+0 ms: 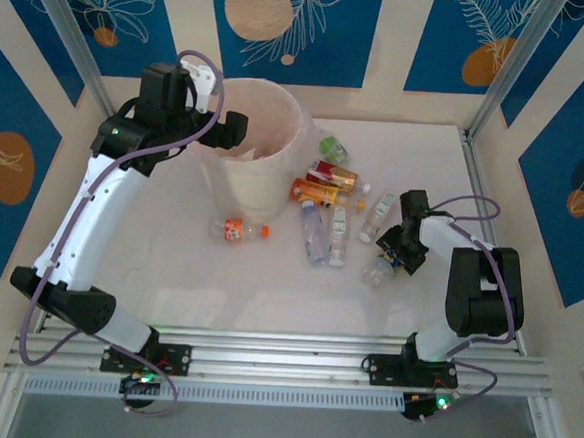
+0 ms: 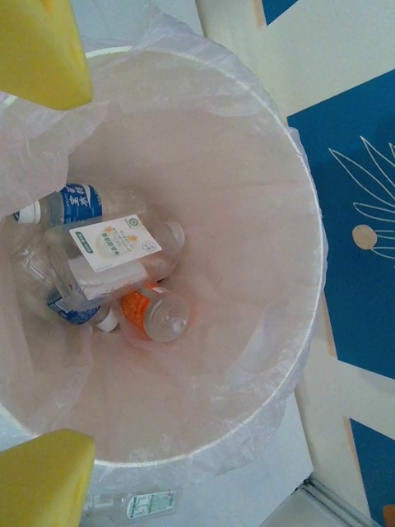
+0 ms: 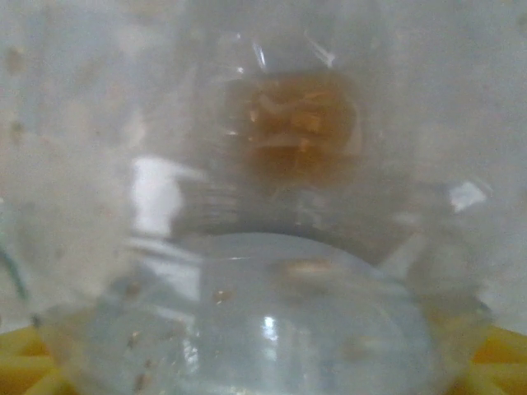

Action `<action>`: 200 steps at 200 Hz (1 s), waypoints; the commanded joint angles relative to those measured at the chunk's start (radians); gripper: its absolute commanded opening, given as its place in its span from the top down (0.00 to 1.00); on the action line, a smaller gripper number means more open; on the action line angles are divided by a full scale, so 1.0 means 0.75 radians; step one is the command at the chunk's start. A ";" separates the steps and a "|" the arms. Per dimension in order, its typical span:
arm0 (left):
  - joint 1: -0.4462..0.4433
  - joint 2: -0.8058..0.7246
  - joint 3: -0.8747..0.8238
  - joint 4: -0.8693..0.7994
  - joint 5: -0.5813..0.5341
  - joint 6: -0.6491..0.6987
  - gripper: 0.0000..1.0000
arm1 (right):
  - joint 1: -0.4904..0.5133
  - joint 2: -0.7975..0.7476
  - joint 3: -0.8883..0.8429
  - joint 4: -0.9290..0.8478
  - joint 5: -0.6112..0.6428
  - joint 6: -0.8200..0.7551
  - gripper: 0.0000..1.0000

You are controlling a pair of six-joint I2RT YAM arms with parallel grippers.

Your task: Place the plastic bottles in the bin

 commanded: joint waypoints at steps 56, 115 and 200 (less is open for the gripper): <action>-0.007 -0.001 -0.025 0.064 0.063 -0.051 0.00 | 0.063 -0.304 -0.043 -0.046 0.163 -0.062 0.55; -0.008 0.010 -0.041 0.152 0.248 -0.115 0.00 | 0.244 -0.731 -0.039 -0.002 0.224 -0.271 0.61; -0.059 0.115 -0.023 0.365 0.733 -0.300 0.01 | 0.580 -1.081 -0.054 0.388 0.039 -0.539 0.63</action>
